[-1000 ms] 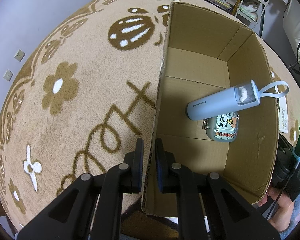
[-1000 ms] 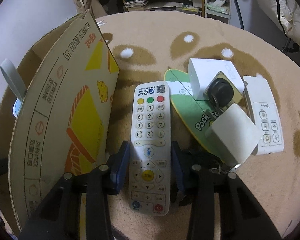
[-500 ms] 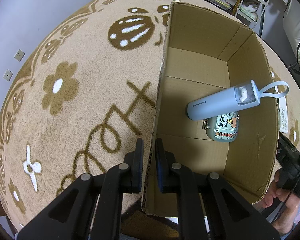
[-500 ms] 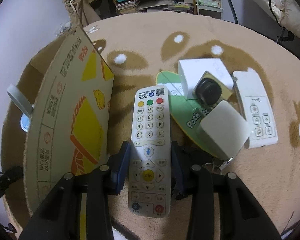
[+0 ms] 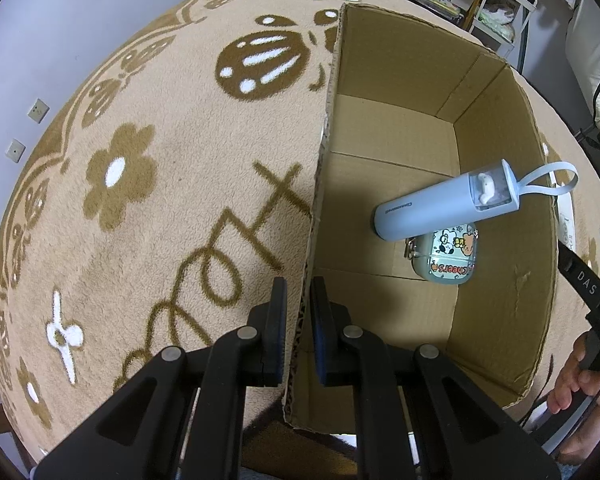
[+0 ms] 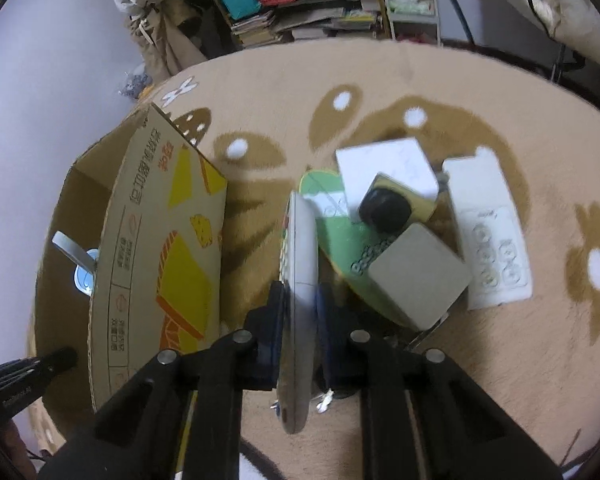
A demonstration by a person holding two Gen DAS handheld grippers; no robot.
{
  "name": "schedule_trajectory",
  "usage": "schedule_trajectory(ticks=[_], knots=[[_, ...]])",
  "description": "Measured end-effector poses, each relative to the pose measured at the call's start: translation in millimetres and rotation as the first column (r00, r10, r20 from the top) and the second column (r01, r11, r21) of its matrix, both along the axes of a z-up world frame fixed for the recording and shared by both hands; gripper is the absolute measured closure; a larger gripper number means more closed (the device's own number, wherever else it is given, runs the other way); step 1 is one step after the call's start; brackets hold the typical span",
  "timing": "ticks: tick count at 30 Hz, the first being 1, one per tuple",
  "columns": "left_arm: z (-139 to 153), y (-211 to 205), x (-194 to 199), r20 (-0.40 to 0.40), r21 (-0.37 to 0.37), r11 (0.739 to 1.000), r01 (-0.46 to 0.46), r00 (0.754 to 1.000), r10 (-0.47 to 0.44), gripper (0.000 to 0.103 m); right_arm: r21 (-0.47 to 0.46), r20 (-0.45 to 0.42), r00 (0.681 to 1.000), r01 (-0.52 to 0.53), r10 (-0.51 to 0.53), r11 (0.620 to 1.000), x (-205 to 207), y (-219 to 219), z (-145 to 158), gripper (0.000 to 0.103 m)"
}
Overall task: Organize rigid objects
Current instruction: 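Lift the white remote with the right gripper and carry it over the box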
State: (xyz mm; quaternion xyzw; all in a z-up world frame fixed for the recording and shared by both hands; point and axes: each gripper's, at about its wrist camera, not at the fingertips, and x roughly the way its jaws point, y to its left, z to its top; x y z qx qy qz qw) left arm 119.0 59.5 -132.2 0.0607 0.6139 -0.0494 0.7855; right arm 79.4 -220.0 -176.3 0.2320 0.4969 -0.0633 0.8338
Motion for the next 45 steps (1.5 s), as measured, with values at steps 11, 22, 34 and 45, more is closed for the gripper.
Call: schedule_trajectory(ticks=[11, 22, 34, 45], knots=[[0.8, 2.0, 0.3, -0.001, -0.007, 1.000, 0.001, 1.000, -0.001, 0.092, -0.074, 0.060, 0.998, -0.022, 0.027, 0.997, 2.8, 13.4, 23.5, 0.086], [1.0, 2.0, 0.7, -0.002, -0.007, 1.000, 0.000, 1.000, 0.000, 0.092, -0.074, 0.236, 0.971, -0.017, 0.034, 0.997, -4.3, 21.5, 88.2, 0.086], [1.1, 2.0, 0.6, -0.002, -0.007, 1.000, 0.000, 1.000, -0.001, 0.092, -0.089, 0.318, 0.939, -0.110, 0.133, 0.990, -5.6, 61.4, 117.8, 0.086], [0.7, 1.5, 0.5, -0.001, -0.004, 1.000, 0.003, 1.000, -0.003, 0.092, -0.066, 0.291, 0.936, -0.189, 0.200, 0.980, 4.1, 86.4, 92.6, 0.086]])
